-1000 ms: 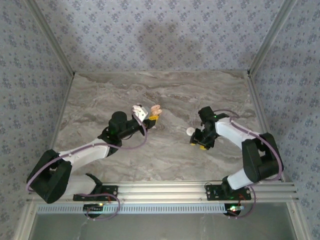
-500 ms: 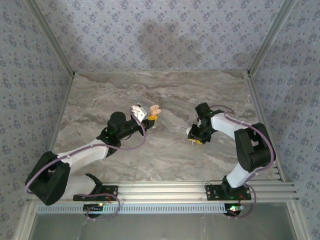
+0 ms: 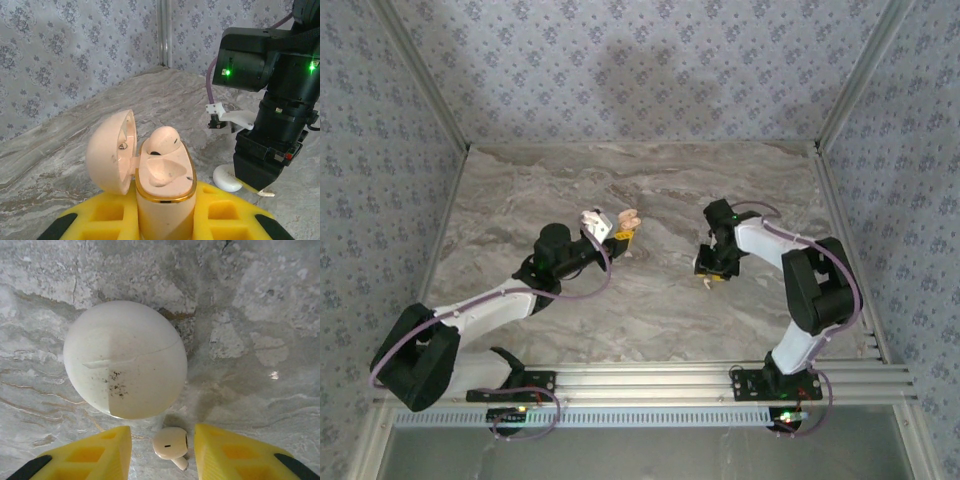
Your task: Insert the wireless bluetooth earbuds into the charging case
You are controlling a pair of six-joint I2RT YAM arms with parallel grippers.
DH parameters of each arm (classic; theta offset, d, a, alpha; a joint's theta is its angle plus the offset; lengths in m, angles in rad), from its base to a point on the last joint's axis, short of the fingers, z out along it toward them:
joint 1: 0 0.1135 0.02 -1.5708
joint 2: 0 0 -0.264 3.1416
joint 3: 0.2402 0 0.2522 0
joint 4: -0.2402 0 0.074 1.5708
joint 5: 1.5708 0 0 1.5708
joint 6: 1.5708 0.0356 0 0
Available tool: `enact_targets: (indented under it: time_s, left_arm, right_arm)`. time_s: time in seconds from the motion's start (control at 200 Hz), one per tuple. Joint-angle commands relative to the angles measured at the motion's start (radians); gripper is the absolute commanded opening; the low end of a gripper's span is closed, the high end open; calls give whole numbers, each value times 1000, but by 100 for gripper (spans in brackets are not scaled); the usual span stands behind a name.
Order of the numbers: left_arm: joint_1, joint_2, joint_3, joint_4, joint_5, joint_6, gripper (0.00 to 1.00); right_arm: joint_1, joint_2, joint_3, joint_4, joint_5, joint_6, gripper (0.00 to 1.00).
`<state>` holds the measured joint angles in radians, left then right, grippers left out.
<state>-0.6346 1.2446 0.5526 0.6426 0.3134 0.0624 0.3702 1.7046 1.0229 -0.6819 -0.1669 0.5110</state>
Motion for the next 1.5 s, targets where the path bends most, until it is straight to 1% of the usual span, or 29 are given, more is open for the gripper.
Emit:
enact_targets:
  time_s: [0.0,0.21,0.505,0.6,0.745,0.844,0.924,1.159,1.299,1.494]
  left_arm:
    - [3,-27,-3,-1,-8,5,16]
    - [5,-28,-2,-7,-5,8,16]
    - [5,-28,1,-21,-4,18,16]
    - [4,-25,1,-21,4,20,16]
    - [1,-1,-5,7,24,23,16]
    - [-9,40,-10,69,42,10,15]
    - [-27,84,-9,121,36,7,15]
    - [-85,205,38,232,24,4,15]
    - [-111,258,86,267,14,-2,15]
    - [-127,307,134,305,1,-18,15]
  right_arm:
    - [13,34,34,-66,38,-34,37]
    - [30,67,46,-76,39,-29,36]
    - [40,76,40,-70,62,-28,25]
    - [45,56,32,-60,70,-27,23]
    - [51,-42,-3,-11,78,1,21]
    - [52,-156,-26,41,64,25,21]
    - [54,-251,-32,77,52,43,21]
    - [73,-477,-26,268,18,55,19]
    - [130,-545,-32,407,34,35,19]
    - [213,-569,-33,563,68,-8,19]
